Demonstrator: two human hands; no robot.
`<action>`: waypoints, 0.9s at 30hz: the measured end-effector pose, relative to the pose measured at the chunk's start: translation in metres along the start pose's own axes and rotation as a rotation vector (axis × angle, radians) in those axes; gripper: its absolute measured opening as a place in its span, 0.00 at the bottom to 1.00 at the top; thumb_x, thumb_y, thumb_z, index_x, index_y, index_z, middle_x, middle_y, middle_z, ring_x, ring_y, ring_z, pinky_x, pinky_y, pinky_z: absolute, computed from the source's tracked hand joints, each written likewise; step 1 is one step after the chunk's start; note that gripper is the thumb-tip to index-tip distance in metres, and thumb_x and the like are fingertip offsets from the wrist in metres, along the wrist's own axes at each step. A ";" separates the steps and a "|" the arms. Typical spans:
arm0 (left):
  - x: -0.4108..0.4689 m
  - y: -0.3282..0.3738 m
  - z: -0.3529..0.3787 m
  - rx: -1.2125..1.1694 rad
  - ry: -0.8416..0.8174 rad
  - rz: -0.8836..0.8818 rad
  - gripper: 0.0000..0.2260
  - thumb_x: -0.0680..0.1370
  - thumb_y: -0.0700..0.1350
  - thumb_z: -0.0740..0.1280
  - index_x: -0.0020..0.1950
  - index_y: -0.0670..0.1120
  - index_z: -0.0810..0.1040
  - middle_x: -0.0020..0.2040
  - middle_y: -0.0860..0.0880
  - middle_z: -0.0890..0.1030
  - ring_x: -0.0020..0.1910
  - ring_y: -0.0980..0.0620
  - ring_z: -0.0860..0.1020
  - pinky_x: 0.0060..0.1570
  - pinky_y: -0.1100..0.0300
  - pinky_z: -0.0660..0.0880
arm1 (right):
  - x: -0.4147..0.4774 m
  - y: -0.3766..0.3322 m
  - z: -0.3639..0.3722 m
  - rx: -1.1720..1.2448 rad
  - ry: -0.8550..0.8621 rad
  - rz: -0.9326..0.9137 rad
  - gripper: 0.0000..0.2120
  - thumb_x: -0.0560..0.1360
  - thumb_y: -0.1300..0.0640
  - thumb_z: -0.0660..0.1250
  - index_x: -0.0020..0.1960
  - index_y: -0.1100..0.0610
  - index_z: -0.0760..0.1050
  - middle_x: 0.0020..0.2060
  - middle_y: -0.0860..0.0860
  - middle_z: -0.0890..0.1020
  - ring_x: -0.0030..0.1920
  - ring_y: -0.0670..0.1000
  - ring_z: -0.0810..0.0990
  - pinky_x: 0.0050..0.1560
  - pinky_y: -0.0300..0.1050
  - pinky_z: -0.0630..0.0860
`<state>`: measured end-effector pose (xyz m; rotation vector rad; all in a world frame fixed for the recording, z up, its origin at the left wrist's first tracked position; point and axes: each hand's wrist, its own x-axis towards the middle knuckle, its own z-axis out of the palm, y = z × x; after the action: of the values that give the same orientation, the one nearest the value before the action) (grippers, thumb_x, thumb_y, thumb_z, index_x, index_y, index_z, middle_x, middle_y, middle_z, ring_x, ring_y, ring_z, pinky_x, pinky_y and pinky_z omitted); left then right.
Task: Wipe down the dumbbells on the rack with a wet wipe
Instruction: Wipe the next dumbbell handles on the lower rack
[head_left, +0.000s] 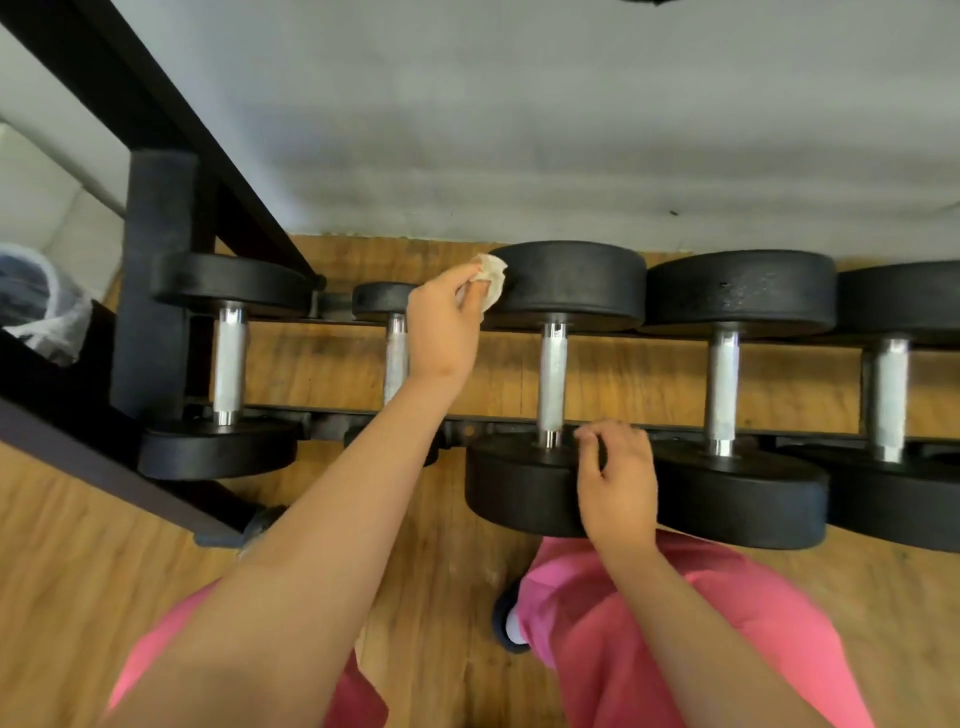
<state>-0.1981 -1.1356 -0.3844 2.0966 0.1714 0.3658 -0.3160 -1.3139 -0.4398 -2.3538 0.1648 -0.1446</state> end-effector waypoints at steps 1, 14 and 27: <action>0.005 0.005 0.007 0.009 -0.010 0.010 0.13 0.80 0.39 0.65 0.64 0.41 0.80 0.59 0.46 0.82 0.58 0.55 0.78 0.56 0.75 0.70 | 0.000 0.006 0.000 0.009 0.026 0.060 0.07 0.80 0.63 0.61 0.47 0.59 0.78 0.42 0.49 0.78 0.49 0.52 0.73 0.48 0.37 0.63; -0.009 0.009 0.053 0.345 -0.031 0.382 0.27 0.76 0.25 0.63 0.74 0.39 0.67 0.75 0.43 0.67 0.75 0.48 0.63 0.72 0.62 0.57 | 0.007 0.020 0.017 -0.004 0.074 0.078 0.21 0.75 0.51 0.46 0.39 0.56 0.77 0.38 0.48 0.78 0.43 0.49 0.69 0.45 0.41 0.58; -0.050 0.024 0.025 0.039 -0.288 0.275 0.18 0.80 0.32 0.61 0.70 0.38 0.73 0.70 0.42 0.73 0.72 0.51 0.67 0.69 0.75 0.57 | 0.015 0.016 -0.007 0.485 0.025 0.304 0.17 0.80 0.64 0.56 0.38 0.53 0.76 0.38 0.47 0.80 0.46 0.48 0.77 0.53 0.41 0.69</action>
<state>-0.2373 -1.1822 -0.3857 2.1883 -0.2837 0.2197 -0.3039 -1.3324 -0.4451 -1.8211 0.4443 -0.0565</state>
